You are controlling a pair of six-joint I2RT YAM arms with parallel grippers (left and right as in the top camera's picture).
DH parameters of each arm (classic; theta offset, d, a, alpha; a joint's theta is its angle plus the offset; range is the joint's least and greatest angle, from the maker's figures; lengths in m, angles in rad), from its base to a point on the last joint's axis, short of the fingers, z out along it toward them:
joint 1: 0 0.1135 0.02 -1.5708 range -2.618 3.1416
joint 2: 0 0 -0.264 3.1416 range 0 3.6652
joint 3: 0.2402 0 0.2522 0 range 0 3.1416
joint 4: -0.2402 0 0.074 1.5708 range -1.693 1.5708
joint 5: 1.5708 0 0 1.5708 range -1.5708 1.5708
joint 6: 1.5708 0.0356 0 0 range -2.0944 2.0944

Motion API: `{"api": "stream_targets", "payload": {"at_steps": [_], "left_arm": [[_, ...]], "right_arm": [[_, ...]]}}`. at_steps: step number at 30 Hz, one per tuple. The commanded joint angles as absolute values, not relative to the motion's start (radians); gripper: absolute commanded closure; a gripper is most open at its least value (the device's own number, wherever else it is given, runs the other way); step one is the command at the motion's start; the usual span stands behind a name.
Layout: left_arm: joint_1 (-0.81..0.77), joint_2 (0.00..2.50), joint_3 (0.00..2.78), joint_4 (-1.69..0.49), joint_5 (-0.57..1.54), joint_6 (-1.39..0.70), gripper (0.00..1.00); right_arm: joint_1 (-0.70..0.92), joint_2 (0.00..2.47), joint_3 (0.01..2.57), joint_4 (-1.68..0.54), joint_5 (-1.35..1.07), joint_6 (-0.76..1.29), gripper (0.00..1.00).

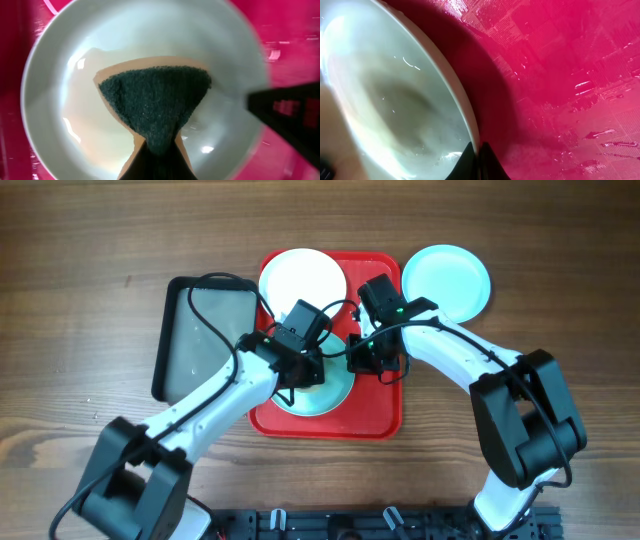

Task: Clean dirty plates on tray and stack at the side
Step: 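Scrub the blue plate with the sponge in the left gripper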

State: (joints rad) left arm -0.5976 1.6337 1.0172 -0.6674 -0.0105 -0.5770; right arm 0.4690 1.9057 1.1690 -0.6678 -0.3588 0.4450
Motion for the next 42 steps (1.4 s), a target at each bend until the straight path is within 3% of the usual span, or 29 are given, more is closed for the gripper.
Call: {"api": "stream_targets", "payload": {"at_steps": [1, 10, 15, 28, 35, 42], "left_arm": [[-0.602, 1.690, 1.018, -0.671, -0.107, -0.556, 0.96], [-0.509, 1.715, 1.018, -0.766, -0.144, -0.524, 0.96], [-0.492, 1.715, 1.011, -0.731, -0.025, -0.470, 0.96], [-0.490, 1.715, 0.935, -0.674, -0.024, -0.478, 0.96], [-0.493, 1.760, 0.901, -0.550, 0.229, -0.479, 0.96], [-0.527, 1.790, 0.901, -0.491, 0.280, -0.532, 0.95]], "right_arm": [[0.471, 1.923, 1.169, -0.666, -0.375, 0.445, 0.96], [0.471, 1.923, 1.169, -0.666, -0.361, 0.445, 0.96], [0.471, 1.923, 1.169, -0.666, -0.361, 0.444, 0.96], [0.471, 1.923, 1.169, -0.666, -0.361, 0.445, 0.96], [0.471, 1.923, 1.169, -0.667, -0.361, 0.444, 0.96], [0.471, 1.923, 1.169, -0.667, -0.361, 0.445, 0.96]]}}
